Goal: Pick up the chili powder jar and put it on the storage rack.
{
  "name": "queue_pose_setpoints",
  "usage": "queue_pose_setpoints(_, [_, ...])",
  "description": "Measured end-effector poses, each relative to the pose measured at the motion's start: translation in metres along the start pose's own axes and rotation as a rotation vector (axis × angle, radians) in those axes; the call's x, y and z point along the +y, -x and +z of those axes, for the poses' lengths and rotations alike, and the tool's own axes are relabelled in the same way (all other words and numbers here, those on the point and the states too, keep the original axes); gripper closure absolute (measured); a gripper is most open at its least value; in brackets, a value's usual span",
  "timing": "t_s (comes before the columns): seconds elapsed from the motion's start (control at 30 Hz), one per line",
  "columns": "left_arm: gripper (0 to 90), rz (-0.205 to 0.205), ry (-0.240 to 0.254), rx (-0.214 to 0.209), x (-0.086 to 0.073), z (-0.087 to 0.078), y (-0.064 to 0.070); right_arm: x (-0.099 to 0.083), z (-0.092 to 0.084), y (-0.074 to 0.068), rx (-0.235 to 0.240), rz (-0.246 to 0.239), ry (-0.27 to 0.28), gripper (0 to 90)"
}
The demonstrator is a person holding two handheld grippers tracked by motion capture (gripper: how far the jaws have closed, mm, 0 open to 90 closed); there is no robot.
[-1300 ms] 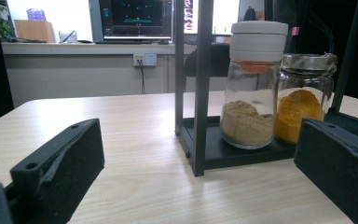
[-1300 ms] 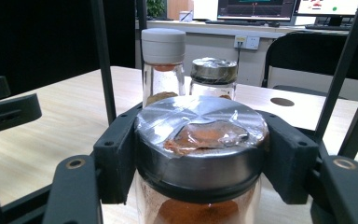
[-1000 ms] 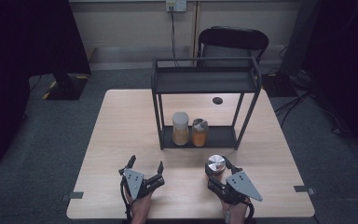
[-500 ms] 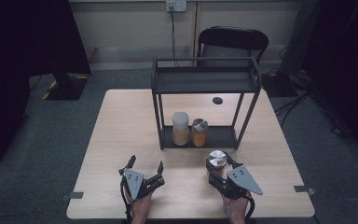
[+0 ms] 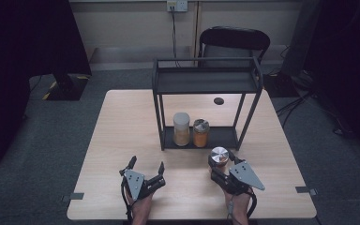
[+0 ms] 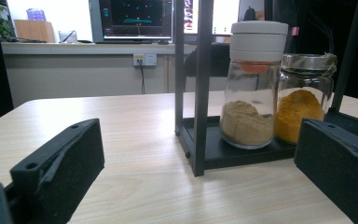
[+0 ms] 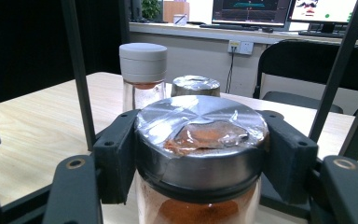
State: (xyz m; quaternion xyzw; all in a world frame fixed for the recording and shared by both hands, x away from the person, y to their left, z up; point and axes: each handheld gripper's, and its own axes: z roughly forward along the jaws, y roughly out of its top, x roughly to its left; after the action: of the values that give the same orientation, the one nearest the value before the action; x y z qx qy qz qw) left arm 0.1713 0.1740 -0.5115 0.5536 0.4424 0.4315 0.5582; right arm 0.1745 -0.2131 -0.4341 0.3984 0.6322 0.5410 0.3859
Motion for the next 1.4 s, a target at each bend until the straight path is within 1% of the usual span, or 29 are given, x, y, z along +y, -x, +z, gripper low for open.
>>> queue_pose_setpoints(0.3, [1.0,0.000,-0.001,0.000,0.000,0.000,0.000,0.003,0.005,0.004,-0.008,-0.005,0.005,34.8])
queue_pose_setpoints(0.4, [1.0,0.000,0.000,-0.001,0.000,0.000,0.000,0.004,0.007,0.005,-0.007,0.003,0.002,34.8])
queue_pose_setpoints(0.93, [1.0,-0.002,0.002,-0.001,0.000,0.000,0.000,0.011,0.016,0.007,-0.016,-0.005,0.003,34.8])
queue_pose_setpoints(1.23, [1.0,-0.001,0.002,-0.001,0.000,0.000,0.000,0.012,0.022,0.011,-0.028,0.000,0.005,34.8])
queue_pose_setpoints(1.3, [1.0,-0.002,0.002,-0.001,0.000,0.000,0.000,0.011,0.024,0.011,-0.033,-0.001,0.006,34.8])
queue_pose_setpoints(1.33, [1.0,-0.001,0.002,-0.001,0.000,0.000,0.000,0.010,0.026,0.010,-0.039,-0.018,0.009,34.8])
queue_pose_setpoints(1.4, [1.0,0.000,0.003,-0.001,-0.001,0.000,0.000,0.009,0.028,0.011,-0.039,-0.013,0.008,34.8])
